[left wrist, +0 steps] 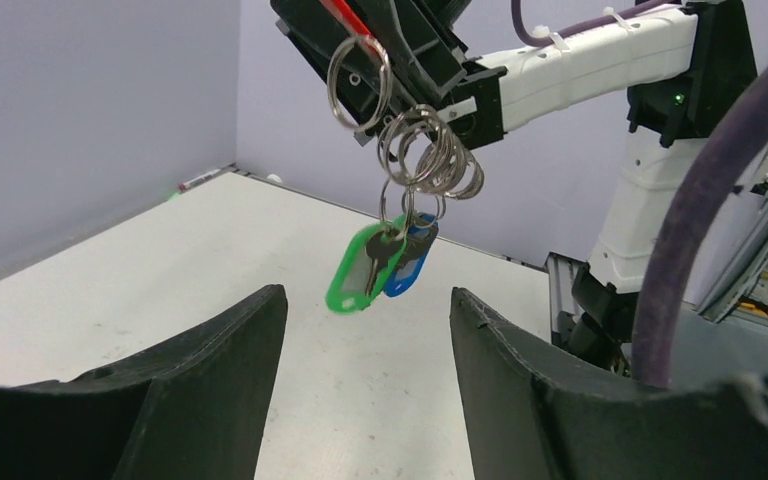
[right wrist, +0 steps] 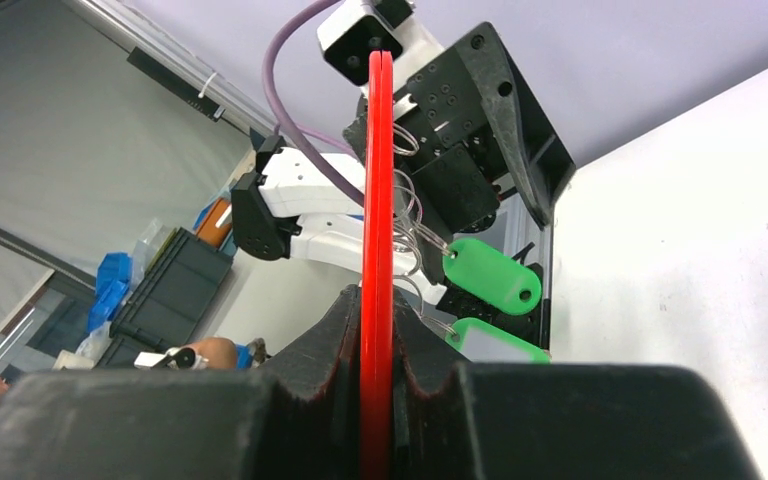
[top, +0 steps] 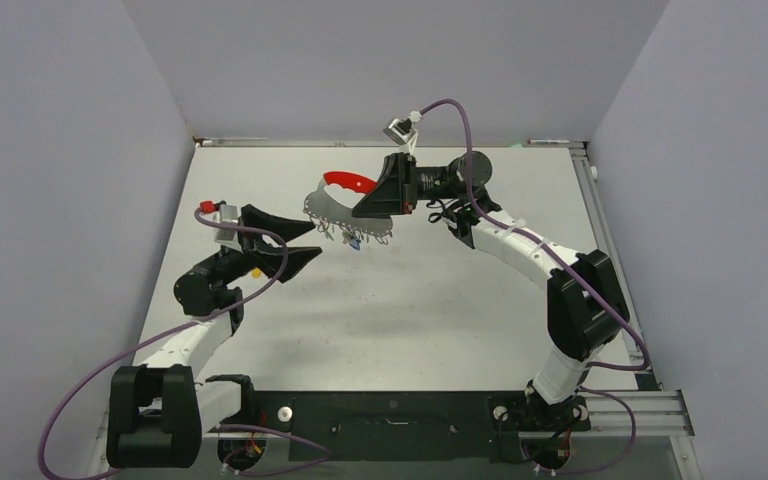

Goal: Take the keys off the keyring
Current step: Remove the key from the keyring.

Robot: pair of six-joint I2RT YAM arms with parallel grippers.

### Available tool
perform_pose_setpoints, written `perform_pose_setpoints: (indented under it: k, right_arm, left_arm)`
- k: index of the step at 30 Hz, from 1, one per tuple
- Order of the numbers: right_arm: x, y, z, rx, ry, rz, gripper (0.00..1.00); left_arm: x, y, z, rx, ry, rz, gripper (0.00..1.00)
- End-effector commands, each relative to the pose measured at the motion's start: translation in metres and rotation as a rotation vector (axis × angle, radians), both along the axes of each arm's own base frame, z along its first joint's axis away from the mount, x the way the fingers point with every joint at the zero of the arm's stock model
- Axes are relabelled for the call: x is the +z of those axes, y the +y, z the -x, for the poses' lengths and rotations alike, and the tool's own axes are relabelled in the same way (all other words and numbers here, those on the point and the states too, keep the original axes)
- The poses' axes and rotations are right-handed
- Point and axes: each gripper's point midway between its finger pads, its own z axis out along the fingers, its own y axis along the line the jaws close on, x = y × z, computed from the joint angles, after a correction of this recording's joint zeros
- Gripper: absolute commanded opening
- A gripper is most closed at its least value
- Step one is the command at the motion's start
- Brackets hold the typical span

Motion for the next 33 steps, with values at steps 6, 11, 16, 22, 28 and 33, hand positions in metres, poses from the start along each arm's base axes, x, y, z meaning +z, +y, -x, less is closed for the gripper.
perform_pose_setpoints:
  k: [6,11,16,22,28,33]
  right_arm:
    - [0.024,0.003,-0.007,-0.077,-0.084,-0.028,0.05]
    - [0.022,0.005,-0.008,-0.077,-0.083,-0.023,0.05]
    - [0.021,0.006,-0.006,-0.071,-0.083,-0.021,0.05]
    - [0.02,0.008,-0.003,-0.06,-0.08,-0.021,0.05]
    - [0.022,0.008,-0.001,-0.049,-0.078,-0.032,0.05]
    - [0.021,0.007,-0.001,-0.051,-0.073,-0.029,0.05]
  left_arm:
    - [0.038,0.004,-0.008,0.089,-0.215,0.045,0.59]
    - [0.037,-0.001,-0.012,0.089,-0.223,0.035,0.6]
    - [0.036,-0.003,-0.019,0.103,-0.217,0.035,0.59]
    - [0.036,-0.006,-0.021,0.102,-0.223,0.03,0.45]
    - [0.034,-0.01,-0.023,0.092,-0.22,0.023,0.37]
    - [0.033,-0.012,-0.023,0.085,-0.211,0.022,0.22]
